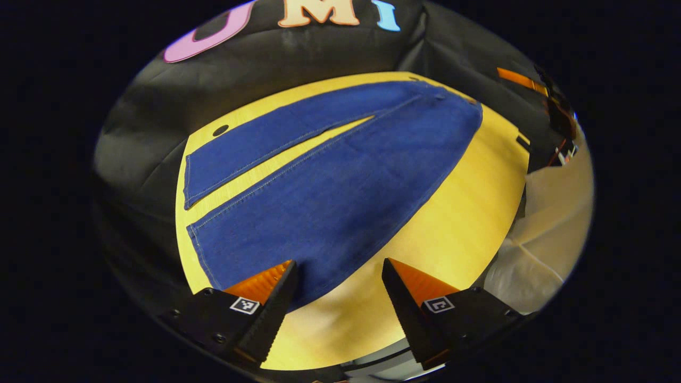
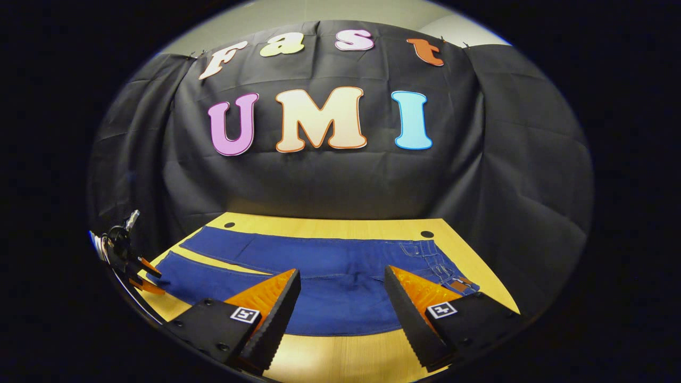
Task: Grasp the waist and the cuffs of the jeans and fold them to make the two legs overlap; first hold the waist and fold one-third of the jeans toward the cuffs, then hold the cuffs and fold the remaining one-third in the same direction to finish folding.
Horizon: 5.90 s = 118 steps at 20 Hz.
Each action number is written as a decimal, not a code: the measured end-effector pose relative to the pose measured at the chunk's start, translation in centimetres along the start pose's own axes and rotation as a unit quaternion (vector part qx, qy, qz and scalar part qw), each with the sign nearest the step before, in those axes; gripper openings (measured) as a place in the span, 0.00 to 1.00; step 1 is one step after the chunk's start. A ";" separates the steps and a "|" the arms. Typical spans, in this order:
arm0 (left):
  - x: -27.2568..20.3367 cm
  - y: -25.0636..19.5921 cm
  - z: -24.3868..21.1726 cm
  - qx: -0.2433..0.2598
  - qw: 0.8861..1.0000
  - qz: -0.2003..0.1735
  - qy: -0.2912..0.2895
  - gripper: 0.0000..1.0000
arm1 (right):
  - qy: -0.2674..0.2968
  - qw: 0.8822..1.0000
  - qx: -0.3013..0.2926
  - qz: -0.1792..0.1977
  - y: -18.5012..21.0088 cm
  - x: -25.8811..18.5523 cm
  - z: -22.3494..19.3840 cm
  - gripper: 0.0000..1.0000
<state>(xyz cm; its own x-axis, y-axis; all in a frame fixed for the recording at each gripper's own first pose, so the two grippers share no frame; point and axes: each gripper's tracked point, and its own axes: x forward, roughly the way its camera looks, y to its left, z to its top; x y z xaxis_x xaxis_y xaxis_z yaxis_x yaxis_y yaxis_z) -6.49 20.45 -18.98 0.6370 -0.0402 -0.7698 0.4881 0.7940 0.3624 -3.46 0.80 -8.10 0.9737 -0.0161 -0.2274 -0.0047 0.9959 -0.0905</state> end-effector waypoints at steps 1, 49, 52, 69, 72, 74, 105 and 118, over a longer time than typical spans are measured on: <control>0.1 0.6 -0.6 0.007 1.000 0.001 0.011 0.96 | 0.000 1.000 -0.001 -0.003 -0.2 0.0 0.1 0.98; 2.8 3.3 -1.9 0.047 0.982 0.045 0.180 0.00 | 0.349 0.873 -0.285 0.188 -14.0 9.1 -19.9 0.98; 2.9 3.4 -1.9 0.048 0.981 0.044 0.183 0.00 | 0.372 0.859 -0.292 0.197 -14.3 9.6 -21.1 0.99; 3.0 3.3 -1.7 0.043 0.981 0.043 0.186 0.00 | 0.405 0.832 -0.289 0.244 -13.4 10.7 -21.5 0.18; 3.1 3.4 -1.6 0.033 0.982 0.050 0.180 0.00 | 0.394 0.839 -0.291 0.238 -13.4 10.6 -21.4 0.11; 3.4 3.6 -1.6 0.027 0.984 0.060 0.165 0.00 | 0.399 0.848 -0.274 0.214 -13.5 10.6 -21.3 0.06; 3.7 24.3 27.5 -0.107 0.908 0.379 -0.144 0.00 | 0.086 0.988 -0.035 -0.119 -11.2 30.2 0.0 0.03; 15.3 26.0 29.5 -0.135 0.918 0.347 -0.139 0.00 | 0.124 0.987 0.041 -0.096 -12.4 39.5 -7.5 0.12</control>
<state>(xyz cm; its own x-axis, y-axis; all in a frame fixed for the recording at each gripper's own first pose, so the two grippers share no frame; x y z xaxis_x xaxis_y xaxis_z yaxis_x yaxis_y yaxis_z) 33.58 22.59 -5.87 0.8848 0.4077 -0.2256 -0.2337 0.8072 0.5420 33.35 -12.87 -23.27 0.8688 -0.2171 -0.4451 0.2036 0.9759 -0.0785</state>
